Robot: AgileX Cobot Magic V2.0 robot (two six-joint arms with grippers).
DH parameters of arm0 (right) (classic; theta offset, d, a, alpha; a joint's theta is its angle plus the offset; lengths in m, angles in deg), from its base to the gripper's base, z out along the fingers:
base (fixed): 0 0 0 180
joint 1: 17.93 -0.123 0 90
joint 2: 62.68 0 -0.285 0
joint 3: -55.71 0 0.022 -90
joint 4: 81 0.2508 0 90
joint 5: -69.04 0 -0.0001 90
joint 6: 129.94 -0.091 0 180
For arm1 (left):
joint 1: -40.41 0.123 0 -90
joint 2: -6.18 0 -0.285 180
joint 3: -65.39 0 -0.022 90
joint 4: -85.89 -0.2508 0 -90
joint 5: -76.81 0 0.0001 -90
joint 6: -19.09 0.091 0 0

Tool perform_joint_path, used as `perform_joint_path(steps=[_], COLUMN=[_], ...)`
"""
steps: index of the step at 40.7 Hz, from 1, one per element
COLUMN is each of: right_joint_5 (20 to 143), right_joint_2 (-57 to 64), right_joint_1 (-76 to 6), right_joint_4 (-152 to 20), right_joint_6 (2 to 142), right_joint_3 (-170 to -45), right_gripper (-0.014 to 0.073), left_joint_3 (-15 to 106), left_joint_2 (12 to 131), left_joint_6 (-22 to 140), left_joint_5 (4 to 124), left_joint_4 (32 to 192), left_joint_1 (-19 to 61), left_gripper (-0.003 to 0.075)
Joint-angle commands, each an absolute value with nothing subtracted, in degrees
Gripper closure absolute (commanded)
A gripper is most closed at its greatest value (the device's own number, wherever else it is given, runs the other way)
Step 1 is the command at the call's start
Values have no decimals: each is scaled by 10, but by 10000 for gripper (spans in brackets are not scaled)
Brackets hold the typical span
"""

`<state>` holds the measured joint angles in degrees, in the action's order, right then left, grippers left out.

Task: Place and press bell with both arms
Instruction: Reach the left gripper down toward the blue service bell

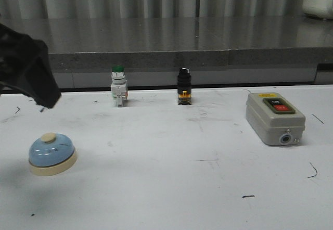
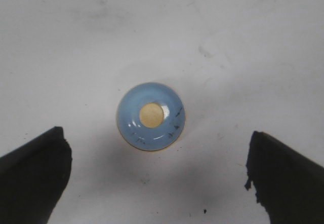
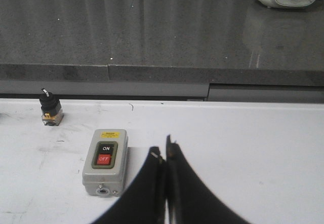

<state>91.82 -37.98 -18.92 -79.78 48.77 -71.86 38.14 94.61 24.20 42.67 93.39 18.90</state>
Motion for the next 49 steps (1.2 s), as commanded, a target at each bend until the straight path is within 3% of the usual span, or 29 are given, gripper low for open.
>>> perform_joint_path(steps=[1, 12, 25, 30, 40, 43, 49], right_joint_5=[867, 867, 867, 867, 867, 867, 867], right_joint_2=[-370, -370, -370, -370, -370, -370, -370], right_joint_1=[-186, -186, -186, -186, -186, -186, -186], right_joint_4=[-801, -801, -801, -801, -801, -801, -801], right_joint_6=[487, 487, 487, 487, 487, 487, 487], right_joint_3=[-741, -741, -741, -741, -741, -741, -741], right_gripper=[663, 663, 663, 663, 663, 663, 663], left_joint_3=[431, 486, 497, 498, 503, 514, 552], left_joint_2=[993, 1103, 1153, 1155, 1155, 1155, 1158], left_joint_6=[243, 243, 243, 243, 243, 243, 243], left_joint_5=[412, 384, 388, 389, 389, 389, 386], left_joint_4=[919, 913, 908, 905, 884, 884, 884], left_joint_1=[184, 173, 165, 165, 165, 164, 146], left_gripper=[50, 50, 55, 150, 456, 498, 502])
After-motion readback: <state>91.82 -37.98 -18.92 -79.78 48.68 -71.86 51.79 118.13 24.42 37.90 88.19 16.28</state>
